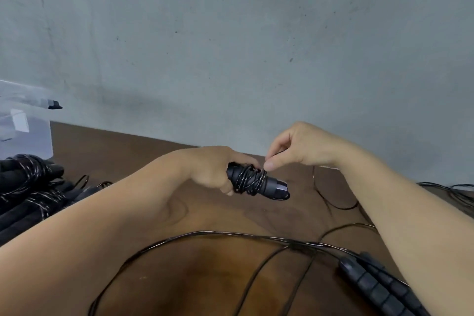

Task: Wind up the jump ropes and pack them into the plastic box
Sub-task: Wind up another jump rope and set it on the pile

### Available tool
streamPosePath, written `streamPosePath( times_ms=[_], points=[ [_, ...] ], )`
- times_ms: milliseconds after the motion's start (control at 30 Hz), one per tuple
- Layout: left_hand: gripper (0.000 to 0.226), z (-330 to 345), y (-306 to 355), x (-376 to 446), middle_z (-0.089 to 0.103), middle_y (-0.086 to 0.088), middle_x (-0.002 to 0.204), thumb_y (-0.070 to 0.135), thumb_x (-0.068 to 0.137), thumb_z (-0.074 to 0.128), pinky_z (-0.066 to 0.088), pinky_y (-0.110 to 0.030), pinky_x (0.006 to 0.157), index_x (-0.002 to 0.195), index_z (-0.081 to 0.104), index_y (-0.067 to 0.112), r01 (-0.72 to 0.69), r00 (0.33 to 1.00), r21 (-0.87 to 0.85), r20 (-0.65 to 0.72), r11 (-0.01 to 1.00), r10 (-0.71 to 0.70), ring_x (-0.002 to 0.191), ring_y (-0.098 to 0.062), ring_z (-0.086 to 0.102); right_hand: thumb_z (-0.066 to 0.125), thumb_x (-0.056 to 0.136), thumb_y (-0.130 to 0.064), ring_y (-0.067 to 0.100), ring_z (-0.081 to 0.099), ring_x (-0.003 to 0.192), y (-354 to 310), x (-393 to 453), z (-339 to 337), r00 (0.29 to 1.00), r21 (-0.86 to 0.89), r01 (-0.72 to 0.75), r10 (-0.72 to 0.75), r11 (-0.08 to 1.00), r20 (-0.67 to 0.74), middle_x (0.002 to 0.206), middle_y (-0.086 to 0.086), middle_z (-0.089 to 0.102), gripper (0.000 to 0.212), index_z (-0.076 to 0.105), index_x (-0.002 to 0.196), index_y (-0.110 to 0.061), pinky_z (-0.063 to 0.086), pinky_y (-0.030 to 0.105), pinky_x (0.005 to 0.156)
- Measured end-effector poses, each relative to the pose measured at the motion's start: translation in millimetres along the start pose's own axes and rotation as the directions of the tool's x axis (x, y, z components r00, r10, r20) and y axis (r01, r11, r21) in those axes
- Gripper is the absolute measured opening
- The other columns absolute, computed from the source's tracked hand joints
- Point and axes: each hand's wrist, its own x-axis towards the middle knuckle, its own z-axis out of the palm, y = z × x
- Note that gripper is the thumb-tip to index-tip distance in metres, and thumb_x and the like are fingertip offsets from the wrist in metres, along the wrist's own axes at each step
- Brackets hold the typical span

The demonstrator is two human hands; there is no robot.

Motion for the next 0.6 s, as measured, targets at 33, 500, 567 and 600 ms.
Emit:
streamPosePath(
  times_ms=[33,500,567,600],
  points=[
    [0.067,-0.2,-1.2,-1.7,0.067,0.008,0.112,0.006,0.078,0.075,0.043,-0.027,0.095,0.131,0.053,0.042,-0.011,0.999,-0.052,0.041,0.999,0.013,0.099,-0.013,0.061,0.087,0.066,-0.033,0.000,0.056,0.068,5.2,2.1,2.6,1.000,0.088,-0.005,0.005,0.996,0.003,0.072,-0.007,0.068,0.017,0.078,0.076,-0.022,0.041,0.019,0.069],
    [0.063,19.9,-22.4,29.9,0.064,-0.006,0.092,0.023,0.071,0.077,0.051,-0.027,0.073,0.127,0.055,0.006,-0.217,0.966,-0.751,-0.258,0.624,0.026,0.087,-0.019,0.059,0.044,0.100,-0.013,0.008,0.025,0.046,53.6,21.5,62.0,0.978,0.846,-0.028,0.188,0.533,-0.086,0.062,0.000,0.046,0.026,0.055,0.076,-0.010,0.015,0.021,0.042],
    [0.063,18.2,-20.1,36.7,0.065,-0.003,0.098,0.023,0.074,0.074,0.051,-0.028,0.079,0.133,0.053,0.015,-0.205,0.949,-0.684,-0.313,0.700,-0.027,0.089,-0.017,0.059,0.045,0.101,-0.021,0.010,0.025,0.047,54.3,19.5,65.2,0.973,0.818,-0.064,0.218,0.571,-0.076,0.061,0.000,0.047,0.027,0.064,0.091,-0.005,0.018,0.022,0.042],
    [0.070,16.8,-19.5,39.8,0.066,0.001,0.107,0.025,0.073,0.073,0.050,-0.029,0.086,0.138,0.048,0.022,-0.190,0.936,-0.657,-0.346,0.729,-0.067,0.094,-0.013,0.061,0.045,0.102,-0.024,0.011,0.026,0.048,55.8,18.8,66.5,0.970,0.798,-0.083,0.232,0.597,-0.072,0.061,-0.001,0.047,0.030,0.066,0.099,-0.004,0.019,0.023,0.043]
  ],
)
